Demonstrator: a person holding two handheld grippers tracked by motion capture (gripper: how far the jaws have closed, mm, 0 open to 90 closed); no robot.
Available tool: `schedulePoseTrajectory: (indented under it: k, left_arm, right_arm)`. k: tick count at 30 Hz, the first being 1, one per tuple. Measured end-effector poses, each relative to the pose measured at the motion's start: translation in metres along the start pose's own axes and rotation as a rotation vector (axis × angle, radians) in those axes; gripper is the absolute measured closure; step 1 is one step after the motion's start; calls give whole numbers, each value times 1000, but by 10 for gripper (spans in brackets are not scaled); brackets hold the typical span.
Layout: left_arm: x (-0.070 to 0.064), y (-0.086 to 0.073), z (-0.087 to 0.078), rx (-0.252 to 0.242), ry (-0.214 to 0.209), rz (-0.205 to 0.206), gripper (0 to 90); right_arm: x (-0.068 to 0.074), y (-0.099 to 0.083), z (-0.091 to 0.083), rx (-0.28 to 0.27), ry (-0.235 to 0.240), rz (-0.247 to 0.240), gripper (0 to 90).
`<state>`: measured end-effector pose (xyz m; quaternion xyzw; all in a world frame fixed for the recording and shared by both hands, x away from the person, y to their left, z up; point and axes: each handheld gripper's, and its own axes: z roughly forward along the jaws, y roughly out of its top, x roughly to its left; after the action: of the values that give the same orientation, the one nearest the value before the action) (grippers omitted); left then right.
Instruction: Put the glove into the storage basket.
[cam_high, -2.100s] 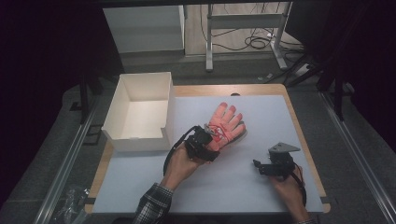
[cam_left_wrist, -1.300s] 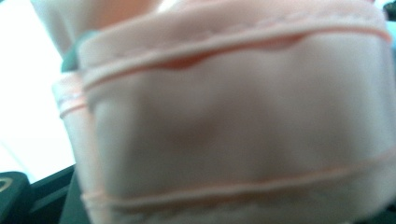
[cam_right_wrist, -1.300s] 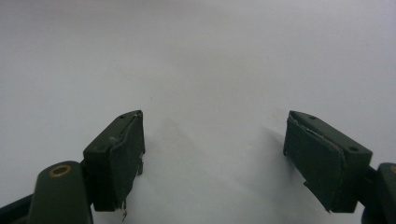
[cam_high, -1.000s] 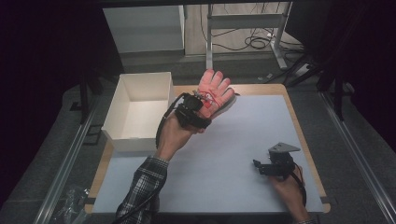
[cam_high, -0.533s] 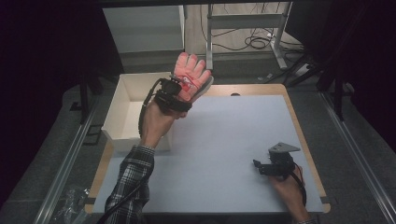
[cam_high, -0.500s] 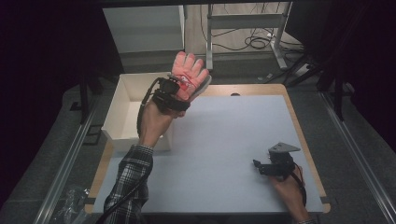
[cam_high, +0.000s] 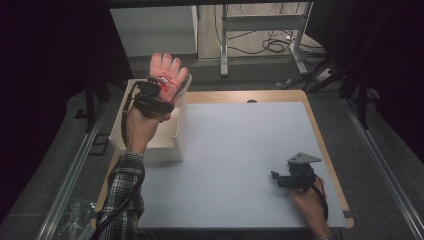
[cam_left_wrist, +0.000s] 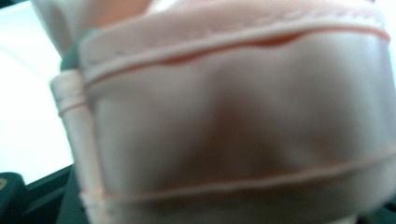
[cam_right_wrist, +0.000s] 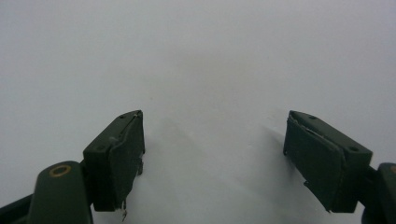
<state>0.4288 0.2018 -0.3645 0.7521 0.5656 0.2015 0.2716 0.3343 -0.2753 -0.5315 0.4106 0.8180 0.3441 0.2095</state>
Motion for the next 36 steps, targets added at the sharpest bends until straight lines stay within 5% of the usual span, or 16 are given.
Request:
schedulePoseTrajectory:
  k: [13, 25, 36]
  left_arm:
    - [30, -31, 37, 61, 42, -84, 384]
    - [22, -37, 81, 160, 60, -85, 369]
    - [11, -26, 118, 339, 87, -78, 343]
  right_arm:
    - [0, 0, 0, 0, -1, 1, 209]
    - [0, 0, 0, -1, -1, 3, 209]
    - [0, 0, 0, -1, 0, 4, 209]
